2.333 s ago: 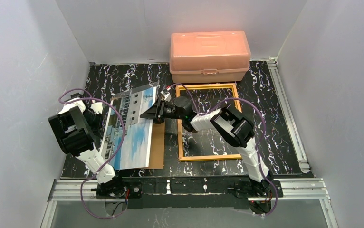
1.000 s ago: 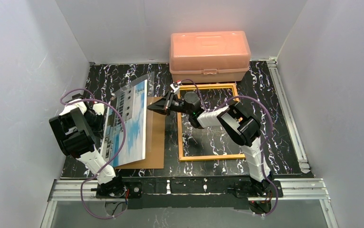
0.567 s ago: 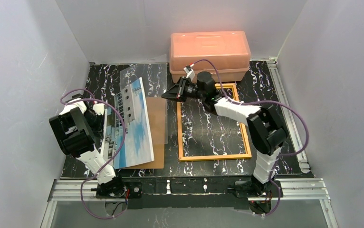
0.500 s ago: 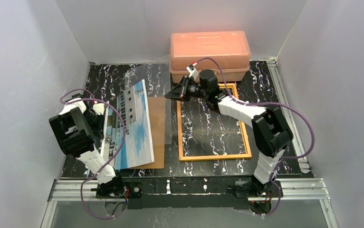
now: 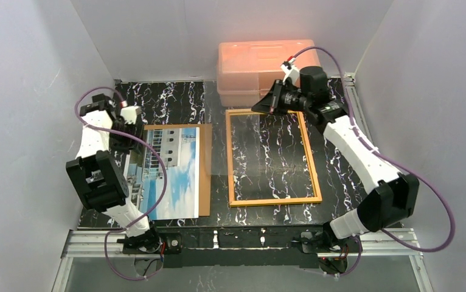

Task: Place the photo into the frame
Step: Pick up the photo frame item at the center of the board, then adjust the photo frame at the center of the board.

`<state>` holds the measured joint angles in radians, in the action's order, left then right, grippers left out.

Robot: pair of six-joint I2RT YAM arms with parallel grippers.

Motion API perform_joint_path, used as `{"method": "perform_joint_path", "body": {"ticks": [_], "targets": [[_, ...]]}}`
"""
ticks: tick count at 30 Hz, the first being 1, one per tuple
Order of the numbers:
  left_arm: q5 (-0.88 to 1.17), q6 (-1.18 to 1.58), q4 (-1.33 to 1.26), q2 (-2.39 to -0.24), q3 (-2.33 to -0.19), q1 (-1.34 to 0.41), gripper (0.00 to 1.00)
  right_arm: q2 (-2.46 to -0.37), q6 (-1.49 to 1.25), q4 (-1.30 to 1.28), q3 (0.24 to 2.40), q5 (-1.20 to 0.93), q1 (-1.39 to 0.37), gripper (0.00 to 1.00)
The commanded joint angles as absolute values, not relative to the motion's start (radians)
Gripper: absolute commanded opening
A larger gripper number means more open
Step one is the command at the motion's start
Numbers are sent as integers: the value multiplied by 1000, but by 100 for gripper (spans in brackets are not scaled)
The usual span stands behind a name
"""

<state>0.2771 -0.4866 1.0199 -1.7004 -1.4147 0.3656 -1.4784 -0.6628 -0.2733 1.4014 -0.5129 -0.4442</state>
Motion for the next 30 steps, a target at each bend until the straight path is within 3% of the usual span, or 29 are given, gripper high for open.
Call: {"method": "perform_joint_path", "body": {"ticks": [1, 13, 17, 25, 30], "targets": [[334, -419, 1129, -1612, -1443, 189, 59, -1389, -555, -431, 1508, -501, -380, 1], [333, -157, 1030, -1849, -1595, -356, 80, -1273, -490, -745, 1782, -172, -252, 1], [288, -110, 953, -1948, -1637, -485, 81, -1243, -466, -832, 1835, -53, -250, 1], [276, -43, 892, -2102, -1716, -594, 82, -1218, -463, -867, 1823, -60, -250, 1], [268, -52, 863, -2141, -1702, -616, 73, -1221, -463, -865, 1817, -91, -250, 1]]}}
